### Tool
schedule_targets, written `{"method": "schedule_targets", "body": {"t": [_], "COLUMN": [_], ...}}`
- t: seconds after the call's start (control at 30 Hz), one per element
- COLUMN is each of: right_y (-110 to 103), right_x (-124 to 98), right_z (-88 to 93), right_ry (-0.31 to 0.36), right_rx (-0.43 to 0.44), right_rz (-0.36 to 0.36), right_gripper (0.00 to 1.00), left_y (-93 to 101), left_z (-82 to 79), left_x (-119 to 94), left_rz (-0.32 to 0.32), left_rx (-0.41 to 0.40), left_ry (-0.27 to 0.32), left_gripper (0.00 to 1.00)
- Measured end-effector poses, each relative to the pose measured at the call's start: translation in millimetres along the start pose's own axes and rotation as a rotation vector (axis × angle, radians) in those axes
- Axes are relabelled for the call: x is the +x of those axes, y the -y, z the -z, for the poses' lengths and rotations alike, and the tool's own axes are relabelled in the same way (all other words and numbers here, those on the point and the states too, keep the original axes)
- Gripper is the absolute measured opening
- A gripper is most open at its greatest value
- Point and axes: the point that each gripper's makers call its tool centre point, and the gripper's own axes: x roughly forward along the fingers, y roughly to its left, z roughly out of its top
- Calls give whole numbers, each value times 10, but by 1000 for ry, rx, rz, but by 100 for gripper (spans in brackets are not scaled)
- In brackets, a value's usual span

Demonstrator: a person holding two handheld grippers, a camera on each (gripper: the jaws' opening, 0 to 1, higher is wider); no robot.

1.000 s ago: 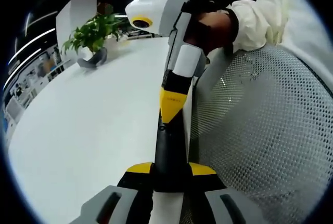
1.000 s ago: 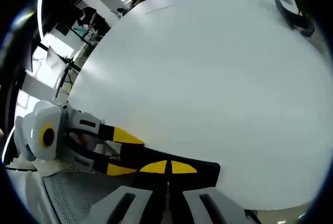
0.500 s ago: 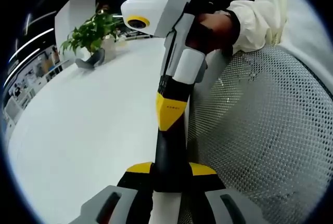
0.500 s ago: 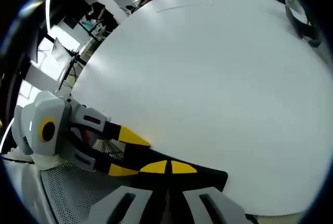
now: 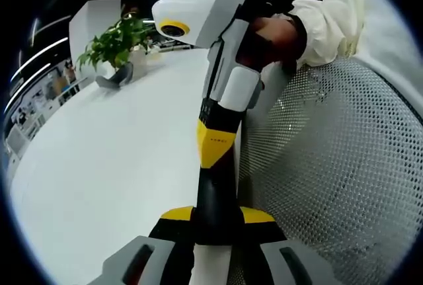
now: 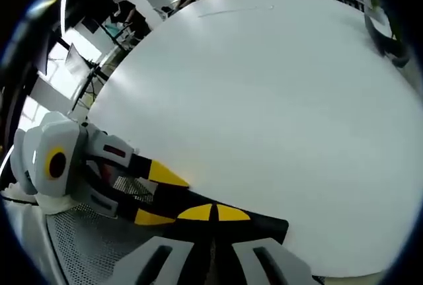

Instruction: Press the specified remote control buttons in sequence, fully releasing each button before pressing the next.

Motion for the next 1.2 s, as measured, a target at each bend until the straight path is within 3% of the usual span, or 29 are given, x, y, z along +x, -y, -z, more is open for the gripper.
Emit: {"method": "schedule_targets", "body": {"t": [0.33, 0.63, 0.77, 0.93, 1.03, 1.2], "right_y": [-13, 89, 61, -53, -36, -28], "right_x": [-5, -78, -92, -74, -51, -54], "right_z": [1, 38, 80, 78, 102, 94], "right_ry": [0, -32, -62, -64, -80, -79], "right_rx": [-25, 44, 96, 64, 24, 29], "right_rz": [2, 46, 26, -16, 12, 9], "right_gripper": [0, 0, 0, 0, 0, 0], "left_y": [-10, -14, -16, -19, -18, -22], "left_z": [2, 2, 0, 1, 0, 2], "left_x": [2, 3, 3, 7, 6, 8], "left_rz": [-6, -13, -13, -14, -14, -15], "left_rx": [1, 16, 15, 9, 9, 5], "left_ry": [-2, -8, -7, -4, -2, 1], "left_gripper": [24, 24, 24, 24, 24, 24]}}
